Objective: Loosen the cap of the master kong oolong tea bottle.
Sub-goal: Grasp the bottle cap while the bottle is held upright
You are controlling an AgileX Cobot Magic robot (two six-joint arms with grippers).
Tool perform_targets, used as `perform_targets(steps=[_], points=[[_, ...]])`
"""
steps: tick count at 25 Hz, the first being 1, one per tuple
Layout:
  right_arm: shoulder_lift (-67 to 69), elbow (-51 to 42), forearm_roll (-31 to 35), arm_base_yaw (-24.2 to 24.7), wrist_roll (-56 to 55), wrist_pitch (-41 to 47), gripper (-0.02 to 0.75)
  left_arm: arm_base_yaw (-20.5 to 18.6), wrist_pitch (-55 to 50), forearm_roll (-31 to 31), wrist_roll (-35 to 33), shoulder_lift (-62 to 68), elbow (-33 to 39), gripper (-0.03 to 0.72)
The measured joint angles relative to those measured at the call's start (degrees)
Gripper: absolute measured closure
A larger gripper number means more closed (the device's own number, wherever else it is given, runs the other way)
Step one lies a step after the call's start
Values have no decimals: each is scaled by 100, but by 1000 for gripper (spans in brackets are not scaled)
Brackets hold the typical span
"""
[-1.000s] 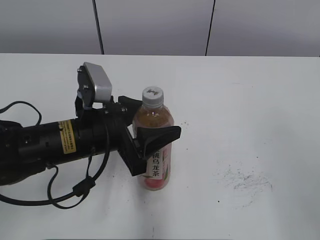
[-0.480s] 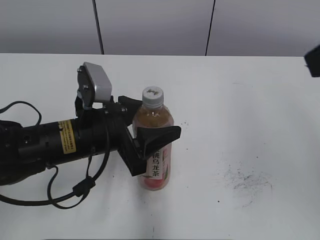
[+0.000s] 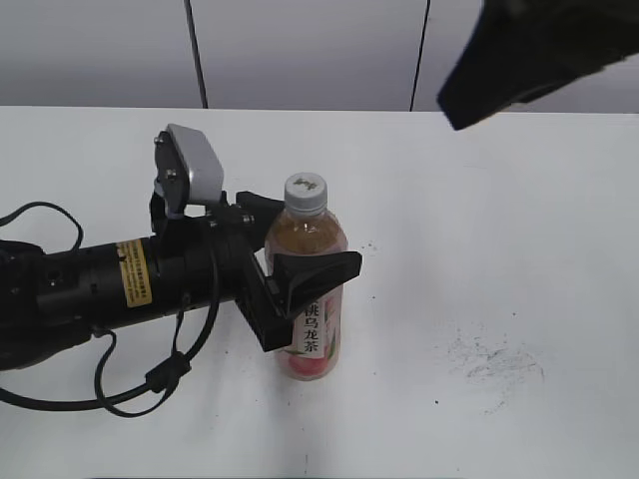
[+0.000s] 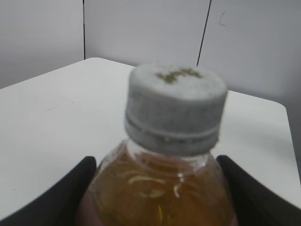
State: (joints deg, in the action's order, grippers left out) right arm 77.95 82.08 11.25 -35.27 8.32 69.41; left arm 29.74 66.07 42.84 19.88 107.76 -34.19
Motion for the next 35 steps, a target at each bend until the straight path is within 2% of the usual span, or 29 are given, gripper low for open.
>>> perform_targets(steps=[5,8,15,35], points=[[670,719,-412,-756,-306,32,245,0,0,0,0,0,0,239],[1148,1164,-428,-982,-832,37,245,0,0,0,0,0,0,239],[1916,1576,-438,-1024,-1606,37,245,0,5,0,0,0,0,239],[2652,1589,-563,-1024,-1678,49,260,0,16,0,0,0,0,239]])
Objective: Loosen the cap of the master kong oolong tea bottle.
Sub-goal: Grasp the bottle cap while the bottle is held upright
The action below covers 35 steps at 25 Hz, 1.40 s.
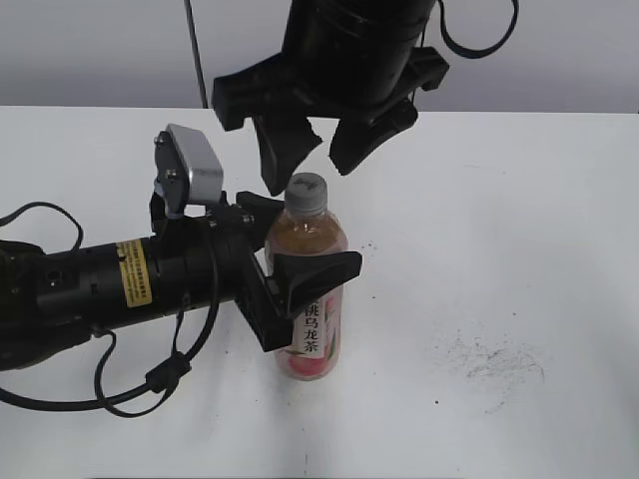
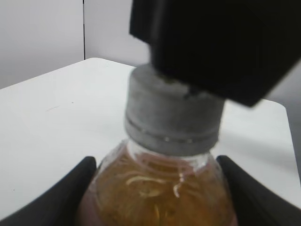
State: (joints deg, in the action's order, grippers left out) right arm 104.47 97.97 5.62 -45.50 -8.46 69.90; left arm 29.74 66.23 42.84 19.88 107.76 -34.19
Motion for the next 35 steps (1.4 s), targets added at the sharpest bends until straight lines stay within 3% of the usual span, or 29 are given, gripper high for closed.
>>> perform_targets(steps=[16,35], points=[[83,0,165,0,18,0,312,0,6,10,0,0,0,239],[42,-286,172,0,25,5,318,0,11,11,0,0,0,239]])
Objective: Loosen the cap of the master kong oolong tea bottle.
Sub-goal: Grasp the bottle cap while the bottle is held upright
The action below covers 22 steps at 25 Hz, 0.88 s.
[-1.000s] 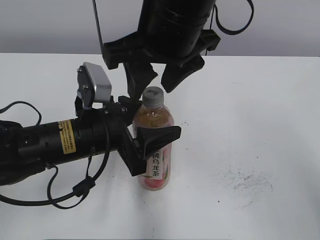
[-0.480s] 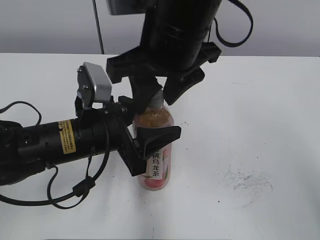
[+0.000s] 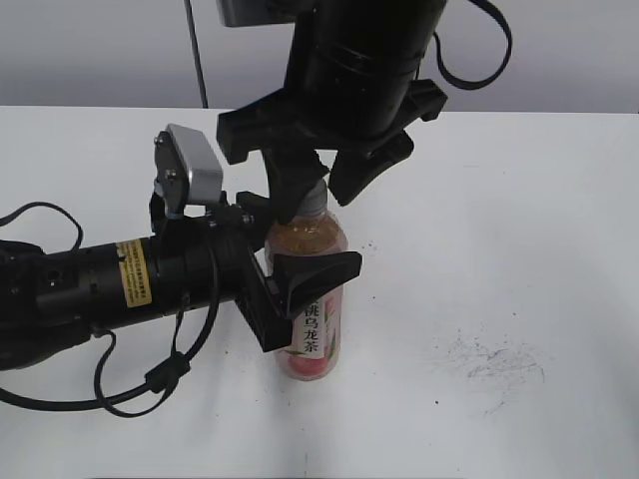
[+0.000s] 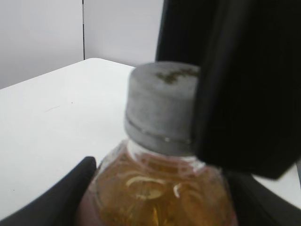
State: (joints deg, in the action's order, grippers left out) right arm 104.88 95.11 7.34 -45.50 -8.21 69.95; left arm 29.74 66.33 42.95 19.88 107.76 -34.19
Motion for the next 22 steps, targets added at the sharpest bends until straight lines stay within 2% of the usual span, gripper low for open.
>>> perform_targets(steps=[22], points=[[-7,315,-15,0,0,0,318,0,2,5,0,0,0,239]])
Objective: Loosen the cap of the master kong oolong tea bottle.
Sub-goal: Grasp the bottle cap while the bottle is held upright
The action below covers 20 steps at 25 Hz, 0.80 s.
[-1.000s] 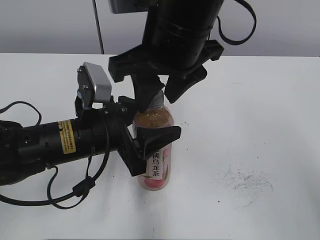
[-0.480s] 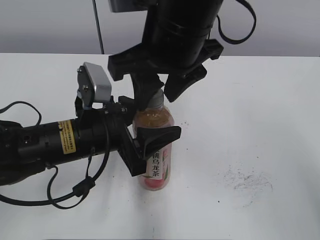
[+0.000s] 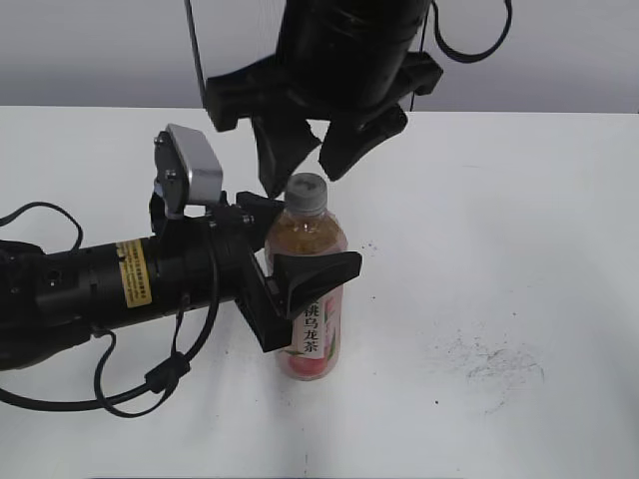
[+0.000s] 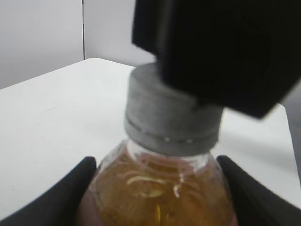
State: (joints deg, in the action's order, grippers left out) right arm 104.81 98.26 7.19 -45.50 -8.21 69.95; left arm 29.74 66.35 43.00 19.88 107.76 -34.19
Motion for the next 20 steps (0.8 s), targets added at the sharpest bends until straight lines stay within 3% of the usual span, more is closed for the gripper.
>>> perform_targets(steps=[13,20], points=[[0,-248,15,0,0,6,325,0,0,0,0,0,0,240],[0,-248,-3,0,13,11,453,0,0,1,0,0,0,240]])
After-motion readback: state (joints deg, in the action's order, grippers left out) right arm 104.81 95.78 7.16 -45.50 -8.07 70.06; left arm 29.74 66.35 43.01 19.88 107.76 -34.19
